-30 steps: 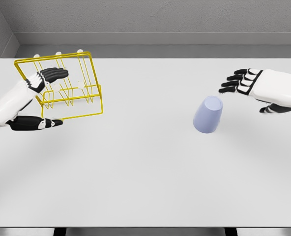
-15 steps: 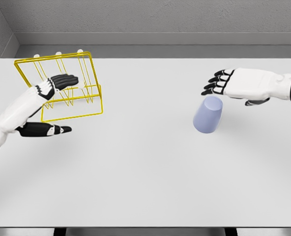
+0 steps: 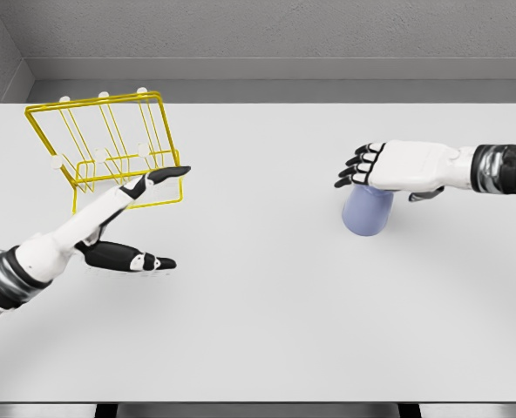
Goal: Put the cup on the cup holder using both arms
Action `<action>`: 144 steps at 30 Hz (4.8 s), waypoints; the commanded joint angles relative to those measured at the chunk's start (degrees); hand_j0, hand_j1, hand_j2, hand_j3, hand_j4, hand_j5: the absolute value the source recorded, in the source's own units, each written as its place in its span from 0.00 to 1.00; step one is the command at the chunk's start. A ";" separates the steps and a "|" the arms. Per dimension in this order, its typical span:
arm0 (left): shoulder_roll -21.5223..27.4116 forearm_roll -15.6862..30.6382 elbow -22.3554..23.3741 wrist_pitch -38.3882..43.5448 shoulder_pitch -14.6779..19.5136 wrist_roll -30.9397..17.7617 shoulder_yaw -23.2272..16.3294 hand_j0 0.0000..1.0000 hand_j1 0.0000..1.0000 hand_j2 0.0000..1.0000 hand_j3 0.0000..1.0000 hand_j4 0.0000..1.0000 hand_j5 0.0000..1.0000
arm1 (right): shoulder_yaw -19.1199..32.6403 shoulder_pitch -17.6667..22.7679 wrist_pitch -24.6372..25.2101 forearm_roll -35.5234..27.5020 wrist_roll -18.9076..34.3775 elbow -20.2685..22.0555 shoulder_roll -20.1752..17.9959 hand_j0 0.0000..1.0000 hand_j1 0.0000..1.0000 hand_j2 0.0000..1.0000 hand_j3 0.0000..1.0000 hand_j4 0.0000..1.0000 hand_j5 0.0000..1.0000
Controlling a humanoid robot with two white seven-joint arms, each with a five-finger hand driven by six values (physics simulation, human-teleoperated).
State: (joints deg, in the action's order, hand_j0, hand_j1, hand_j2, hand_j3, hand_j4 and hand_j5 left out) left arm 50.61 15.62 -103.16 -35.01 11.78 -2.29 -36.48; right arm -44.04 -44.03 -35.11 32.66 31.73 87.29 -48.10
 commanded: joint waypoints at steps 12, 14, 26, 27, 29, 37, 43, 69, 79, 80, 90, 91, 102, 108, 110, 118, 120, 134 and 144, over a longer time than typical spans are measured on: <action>2.21 21.47 -0.02 9.43 6.68 -3.86 -14.40 1.00 1.00 1.00 1.00 1.00 1.00 | -2.02 0.09 0.11 0.83 -0.09 -1.86 0.81 0.82 0.82 0.82 0.82 0.82 0.82; 2.12 24.02 0.07 12.33 7.21 -5.18 -15.64 1.00 1.00 1.00 1.00 1.00 1.00 | -2.02 0.09 0.11 0.91 -0.09 -1.77 0.81 0.75 0.75 0.75 0.75 0.75 0.75; 1.77 29.64 1.91 19.45 7.12 -5.09 -17.22 1.00 1.00 1.00 1.00 1.00 1.00 | -1.93 0.09 0.11 1.00 0.00 -1.77 0.72 0.68 0.68 0.68 0.68 0.68 0.68; 1.77 29.82 1.91 19.45 7.21 -5.09 -17.22 1.00 1.00 1.00 1.00 1.00 1.00 | -1.84 0.09 0.11 1.00 0.00 -1.68 0.72 0.68 0.68 0.68 0.68 0.68 0.68; 1.77 29.82 1.91 19.45 7.12 -5.09 -17.22 1.00 1.00 1.00 1.00 1.00 1.00 | -1.67 0.09 0.11 0.91 0.09 -1.68 0.72 0.68 0.68 0.68 0.68 0.68 0.68; 1.59 29.99 2.79 19.45 7.21 -5.09 -17.22 1.00 1.00 1.00 1.00 1.00 1.00 | -1.14 -0.35 0.11 0.56 0.17 2.97 -0.07 0.64 0.64 0.64 0.64 0.64 0.64; 1.33 30.87 3.76 19.45 7.21 -5.09 -17.31 1.00 1.00 1.00 1.00 1.00 1.00 | -1.14 -0.18 0.11 0.83 0.35 11.06 -2.79 0.64 0.64 0.64 0.64 0.64 0.64; -1.13 30.70 6.57 19.37 7.56 -5.09 -17.48 1.00 1.00 1.00 1.00 1.00 1.00 | -1.84 -0.35 0.11 -0.49 3.27 14.05 12.85 0.63 0.63 0.63 0.63 0.63 0.63; -1.13 30.70 6.84 19.37 7.56 -5.09 -17.48 1.00 1.00 1.00 1.00 1.00 1.00 | -4.04 -0.26 0.11 0.39 3.27 13.96 15.14 0.63 0.63 0.63 0.63 0.63 0.63; -1.13 30.79 7.01 19.37 7.56 -5.09 -17.48 1.00 1.00 1.00 1.00 1.00 1.00 | -4.39 -0.26 0.11 0.47 3.27 13.96 15.14 0.63 0.63 0.63 0.63 0.63 0.63; -1.13 30.79 7.10 19.37 7.65 -5.09 -17.48 1.00 1.00 1.00 1.00 1.00 1.00 | -4.22 0.35 0.11 1.09 3.27 13.96 15.05 0.99 0.99 0.99 0.99 0.99 0.99; -1.13 30.79 7.19 19.37 7.65 -5.09 -17.48 1.00 1.00 1.00 1.00 1.00 1.00 | -4.22 0.35 0.11 1.18 3.27 13.96 14.96 0.99 0.99 0.99 0.99 0.99 0.99; -1.05 30.87 7.89 19.36 7.91 -5.09 -17.48 1.00 1.00 1.00 1.00 1.00 1.00 | 3.95 0.44 0.11 0.39 3.27 13.96 12.68 1.00 1.00 1.00 1.00 1.00 1.00; -3.15 30.61 8.51 19.37 8.26 -5.09 -17.48 1.00 1.00 1.00 1.00 1.00 1.00 | 29.34 9.92 0.11 -14.82 3.27 13.52 3.63 1.00 1.00 1.00 1.00 1.00 1.00; -4.47 30.43 8.86 19.37 9.22 -5.09 -17.57 1.00 1.00 1.00 1.00 1.00 1.00 | 38.74 18.70 0.11 -15.08 3.27 13.08 3.97 1.00 1.00 1.00 1.00 1.00 1.00; -8.60 30.52 10.00 19.54 13.36 -5.00 -22.67 1.00 1.00 1.00 1.00 1.00 1.00 | 50.80 35.33 0.11 -20.71 3.27 9.66 7.58 1.00 1.00 1.00 1.00 1.00 1.00; -9.22 30.61 10.79 19.80 13.71 -5.00 -22.76 1.00 1.00 1.00 1.00 1.00 1.00 | 51.24 35.77 0.11 -20.79 3.27 9.39 8.19 1.00 1.00 1.00 1.00 1.00 1.00; -11.94 32.02 12.55 25.25 15.38 -4.91 -23.64 1.00 1.00 1.00 1.00 1.00 1.00 | 54.14 38.14 0.11 -20.71 3.27 9.30 9.16 1.00 1.00 1.00 1.00 1.00 1.00; -12.91 31.93 12.46 25.34 15.64 -4.91 -23.99 1.00 1.00 1.00 1.00 1.00 1.00 | 55.55 38.93 0.11 -20.79 3.27 9.22 9.16 1.00 1.00 1.00 1.00 1.00 1.00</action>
State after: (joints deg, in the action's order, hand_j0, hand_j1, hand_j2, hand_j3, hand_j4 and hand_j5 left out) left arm 37.86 47.44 -90.65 -9.71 27.42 -7.20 -60.44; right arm 11.03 -5.10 -35.18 12.35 35.03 96.47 -38.89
